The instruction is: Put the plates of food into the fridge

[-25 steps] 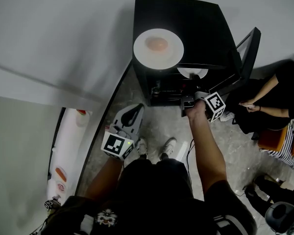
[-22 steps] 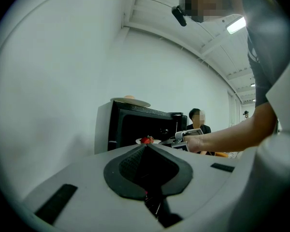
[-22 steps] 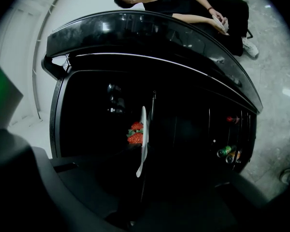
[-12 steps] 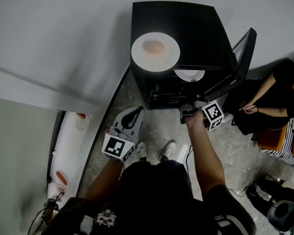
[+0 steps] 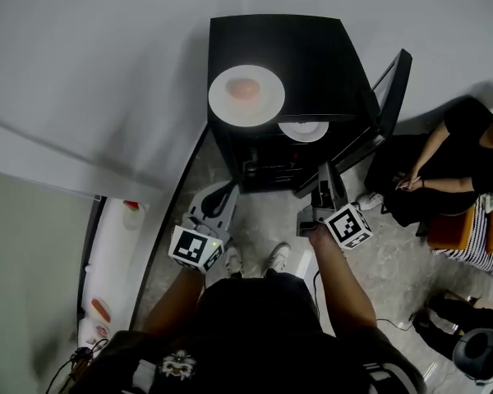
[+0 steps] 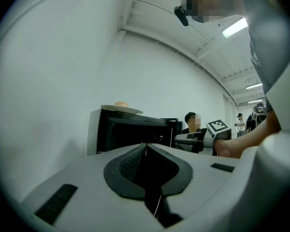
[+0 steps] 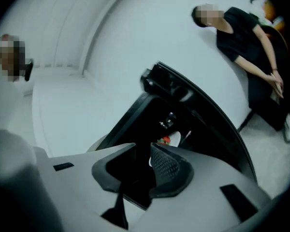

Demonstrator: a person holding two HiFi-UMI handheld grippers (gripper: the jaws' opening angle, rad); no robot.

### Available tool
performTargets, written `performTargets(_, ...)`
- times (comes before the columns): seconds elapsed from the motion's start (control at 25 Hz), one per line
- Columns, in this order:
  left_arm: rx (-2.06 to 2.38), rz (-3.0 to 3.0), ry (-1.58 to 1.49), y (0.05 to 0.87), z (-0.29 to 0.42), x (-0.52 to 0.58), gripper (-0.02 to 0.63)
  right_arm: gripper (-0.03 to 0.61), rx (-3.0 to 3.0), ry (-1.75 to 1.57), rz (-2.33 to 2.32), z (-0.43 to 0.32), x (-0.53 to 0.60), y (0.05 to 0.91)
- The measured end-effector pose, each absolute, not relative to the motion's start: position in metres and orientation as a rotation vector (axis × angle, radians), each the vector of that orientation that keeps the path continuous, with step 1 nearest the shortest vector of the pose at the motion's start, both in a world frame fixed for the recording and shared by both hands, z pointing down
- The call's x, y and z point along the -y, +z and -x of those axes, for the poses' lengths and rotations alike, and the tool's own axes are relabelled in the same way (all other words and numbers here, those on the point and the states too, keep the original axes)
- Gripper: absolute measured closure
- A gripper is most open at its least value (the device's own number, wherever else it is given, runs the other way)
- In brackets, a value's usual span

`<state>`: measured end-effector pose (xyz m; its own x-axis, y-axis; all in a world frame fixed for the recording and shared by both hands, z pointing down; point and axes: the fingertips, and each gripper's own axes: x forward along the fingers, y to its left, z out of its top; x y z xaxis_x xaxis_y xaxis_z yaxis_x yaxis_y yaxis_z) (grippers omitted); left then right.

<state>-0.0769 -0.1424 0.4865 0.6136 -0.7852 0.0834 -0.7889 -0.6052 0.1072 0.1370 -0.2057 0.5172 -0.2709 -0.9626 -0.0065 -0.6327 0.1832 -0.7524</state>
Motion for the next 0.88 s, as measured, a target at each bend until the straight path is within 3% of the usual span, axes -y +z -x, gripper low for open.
performTargets(0.4,1.288,-2.75,0.005,0.473,0.062,0.144,0.591,0.524,-2.488,-0.056,1.602,-0.102,0.167,0.447)
performTargets(0.88,1.29,-2.8,-0.063,0.443,0.051,0.143,0.591,0.554,-2.627,0.165,1.549,-0.07,0.133,0.413)
